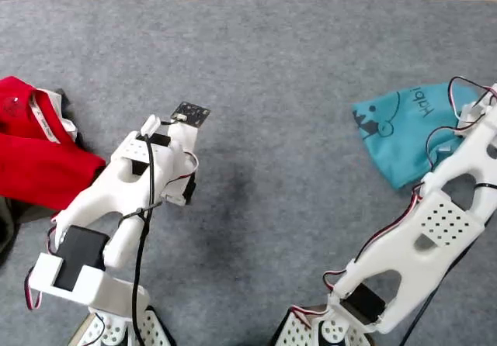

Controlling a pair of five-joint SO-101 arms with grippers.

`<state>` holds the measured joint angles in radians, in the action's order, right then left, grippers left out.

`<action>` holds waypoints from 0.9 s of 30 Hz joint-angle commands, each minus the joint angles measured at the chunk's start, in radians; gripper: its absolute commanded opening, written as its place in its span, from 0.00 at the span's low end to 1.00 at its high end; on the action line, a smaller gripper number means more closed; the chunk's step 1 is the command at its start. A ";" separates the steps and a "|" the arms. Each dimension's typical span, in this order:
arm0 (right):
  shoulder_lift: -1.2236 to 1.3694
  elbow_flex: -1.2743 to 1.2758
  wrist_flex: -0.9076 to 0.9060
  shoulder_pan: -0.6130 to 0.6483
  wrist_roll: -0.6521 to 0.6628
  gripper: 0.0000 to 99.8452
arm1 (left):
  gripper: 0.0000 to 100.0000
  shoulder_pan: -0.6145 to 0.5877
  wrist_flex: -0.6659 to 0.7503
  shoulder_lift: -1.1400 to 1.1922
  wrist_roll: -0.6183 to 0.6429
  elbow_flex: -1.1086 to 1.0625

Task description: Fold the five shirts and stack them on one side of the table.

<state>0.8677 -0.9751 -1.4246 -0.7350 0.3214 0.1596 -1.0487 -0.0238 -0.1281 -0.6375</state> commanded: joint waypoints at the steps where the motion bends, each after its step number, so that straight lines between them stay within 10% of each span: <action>1: -0.007 -0.058 -0.003 -0.018 0.006 0.01 | 0.09 -0.024 -0.075 -0.133 0.008 0.044; 6: -0.004 -0.050 -0.005 -0.018 0.018 0.04 | 0.09 -0.113 -0.140 -0.359 0.002 0.022; 15: -0.010 -0.228 -0.157 -0.028 0.081 0.40 | 0.17 -0.515 -0.325 -0.615 -0.009 -0.044; 21: -0.010 -0.447 -0.342 -0.034 0.084 0.33 | 0.17 -0.757 -0.448 -0.812 -0.043 -0.042; 27: -0.012 -0.545 -0.344 -0.066 0.091 0.01 | 0.23 -0.989 -0.477 -1.031 -0.043 0.022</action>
<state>0.8677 -1.4507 -1.7591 -0.7841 0.4028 -0.7288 -1.5198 -0.9582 -0.1634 -0.6759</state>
